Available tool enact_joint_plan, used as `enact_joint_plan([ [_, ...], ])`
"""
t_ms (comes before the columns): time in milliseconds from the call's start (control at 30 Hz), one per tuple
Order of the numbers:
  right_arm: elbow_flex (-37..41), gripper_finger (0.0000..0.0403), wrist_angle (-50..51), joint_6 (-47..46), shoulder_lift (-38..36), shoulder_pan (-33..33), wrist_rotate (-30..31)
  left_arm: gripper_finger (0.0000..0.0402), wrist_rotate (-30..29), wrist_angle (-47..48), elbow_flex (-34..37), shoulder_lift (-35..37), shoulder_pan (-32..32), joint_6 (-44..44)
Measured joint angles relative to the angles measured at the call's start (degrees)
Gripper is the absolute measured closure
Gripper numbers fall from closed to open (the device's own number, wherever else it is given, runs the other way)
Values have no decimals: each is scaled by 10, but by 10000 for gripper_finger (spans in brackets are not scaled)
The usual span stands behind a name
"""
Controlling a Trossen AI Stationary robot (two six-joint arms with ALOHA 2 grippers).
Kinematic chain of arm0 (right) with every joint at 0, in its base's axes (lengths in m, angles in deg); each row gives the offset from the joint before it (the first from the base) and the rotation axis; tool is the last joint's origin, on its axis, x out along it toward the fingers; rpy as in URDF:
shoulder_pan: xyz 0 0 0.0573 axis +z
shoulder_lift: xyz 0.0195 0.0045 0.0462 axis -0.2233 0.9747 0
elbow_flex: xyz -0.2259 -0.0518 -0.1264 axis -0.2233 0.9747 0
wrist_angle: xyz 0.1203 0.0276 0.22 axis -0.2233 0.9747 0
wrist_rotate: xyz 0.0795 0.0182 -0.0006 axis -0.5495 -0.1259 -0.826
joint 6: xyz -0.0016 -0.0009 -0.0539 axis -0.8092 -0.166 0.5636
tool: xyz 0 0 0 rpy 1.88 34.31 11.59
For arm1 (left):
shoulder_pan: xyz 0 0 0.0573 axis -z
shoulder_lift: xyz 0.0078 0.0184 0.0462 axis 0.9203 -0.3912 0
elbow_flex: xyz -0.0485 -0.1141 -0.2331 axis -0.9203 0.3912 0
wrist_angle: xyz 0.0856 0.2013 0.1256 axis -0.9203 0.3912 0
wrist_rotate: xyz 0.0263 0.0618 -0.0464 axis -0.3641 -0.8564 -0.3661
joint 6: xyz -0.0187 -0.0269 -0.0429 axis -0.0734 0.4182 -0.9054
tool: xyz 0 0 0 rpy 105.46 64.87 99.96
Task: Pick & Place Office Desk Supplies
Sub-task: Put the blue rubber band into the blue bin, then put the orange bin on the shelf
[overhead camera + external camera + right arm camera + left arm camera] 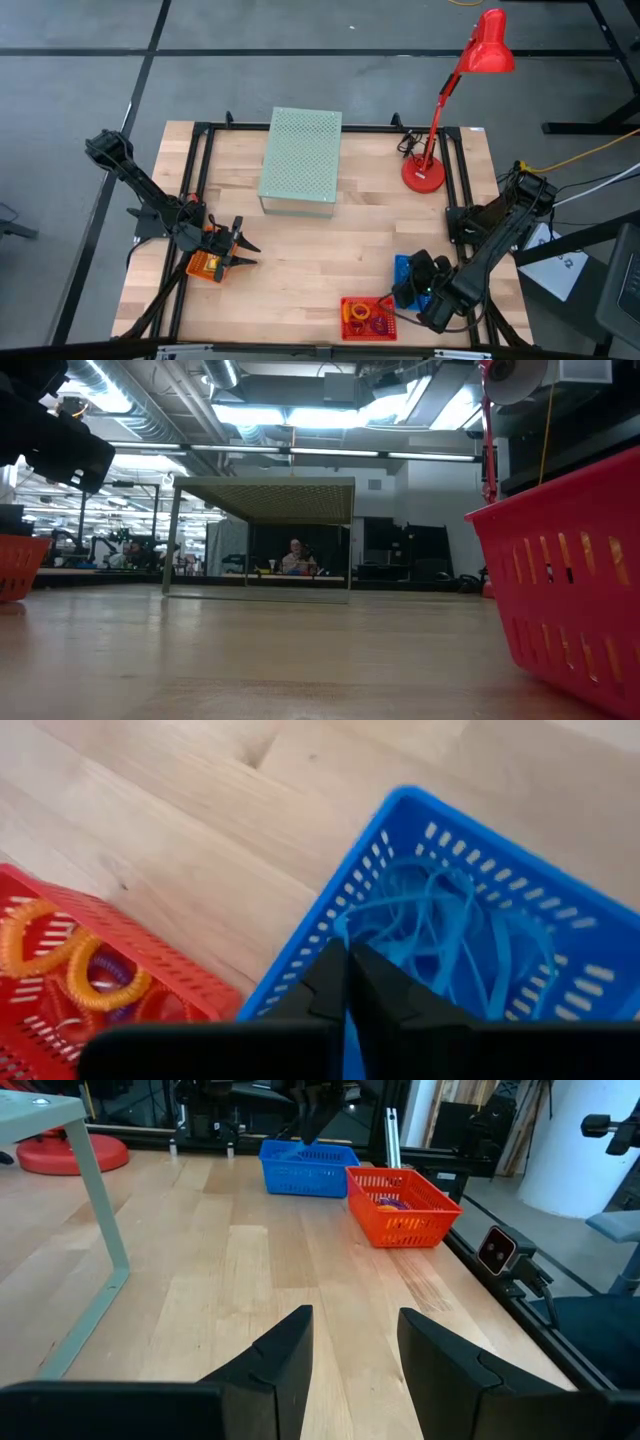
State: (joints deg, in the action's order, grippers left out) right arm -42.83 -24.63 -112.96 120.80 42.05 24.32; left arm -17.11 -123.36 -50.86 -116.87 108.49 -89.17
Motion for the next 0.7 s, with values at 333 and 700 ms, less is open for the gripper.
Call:
enact_joint_plan([
  [333,0,283,0,20,0,0,5,258,0,0,0,0,0,0],
  [700,0,198,-1,34,0,0,28,258,-2,0,0,0,0,-2],
])
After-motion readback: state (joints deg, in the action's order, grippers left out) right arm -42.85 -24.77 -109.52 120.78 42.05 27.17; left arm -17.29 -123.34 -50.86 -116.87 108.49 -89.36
